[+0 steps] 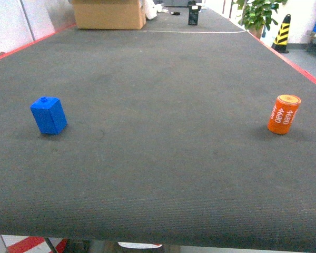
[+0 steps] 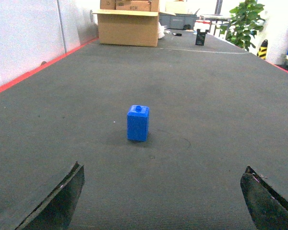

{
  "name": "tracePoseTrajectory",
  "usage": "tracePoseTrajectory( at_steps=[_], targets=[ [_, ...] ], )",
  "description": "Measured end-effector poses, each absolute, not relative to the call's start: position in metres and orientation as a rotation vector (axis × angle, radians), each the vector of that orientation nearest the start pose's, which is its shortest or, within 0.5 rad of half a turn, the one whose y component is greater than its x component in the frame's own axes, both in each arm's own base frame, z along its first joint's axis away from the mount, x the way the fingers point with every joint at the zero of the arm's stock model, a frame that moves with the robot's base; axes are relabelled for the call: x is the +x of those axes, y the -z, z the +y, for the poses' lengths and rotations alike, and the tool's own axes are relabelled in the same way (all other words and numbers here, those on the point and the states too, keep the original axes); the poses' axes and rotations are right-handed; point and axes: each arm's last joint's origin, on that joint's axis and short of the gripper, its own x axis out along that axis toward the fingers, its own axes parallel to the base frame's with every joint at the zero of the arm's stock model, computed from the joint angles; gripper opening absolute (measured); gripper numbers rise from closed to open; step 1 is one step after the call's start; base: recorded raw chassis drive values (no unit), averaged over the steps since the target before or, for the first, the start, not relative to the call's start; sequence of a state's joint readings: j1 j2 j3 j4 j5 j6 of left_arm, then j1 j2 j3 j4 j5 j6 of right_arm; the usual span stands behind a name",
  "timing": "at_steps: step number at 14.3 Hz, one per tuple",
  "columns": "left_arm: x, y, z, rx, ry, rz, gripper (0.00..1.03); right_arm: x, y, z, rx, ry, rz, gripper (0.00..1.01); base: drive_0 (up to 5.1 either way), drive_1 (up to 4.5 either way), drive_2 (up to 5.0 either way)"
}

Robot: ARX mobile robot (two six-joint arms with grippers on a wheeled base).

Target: Sort blue parts and orange caps into right shelf containers

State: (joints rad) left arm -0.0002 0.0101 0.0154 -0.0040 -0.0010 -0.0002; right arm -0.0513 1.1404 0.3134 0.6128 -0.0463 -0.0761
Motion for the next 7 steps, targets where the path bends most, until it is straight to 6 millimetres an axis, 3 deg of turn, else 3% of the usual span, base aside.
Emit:
tracePoseTrajectory(
  at_steps=[5,7],
  targets=[
    [0.097,-0.168,0.000,0.000,-0.001,-0.001,0.98,0.361,-0.178,0.007,-0.032,-0.035,0.382,0.98,0.0,0.00,0.0],
    [0.097,-0.168,0.000,0.000,0.000,-0.001,0.98,0.402,-0.172,0.016,-0.027,-0.033,0.432,0.98,0.0,0.00,0.0]
  ],
)
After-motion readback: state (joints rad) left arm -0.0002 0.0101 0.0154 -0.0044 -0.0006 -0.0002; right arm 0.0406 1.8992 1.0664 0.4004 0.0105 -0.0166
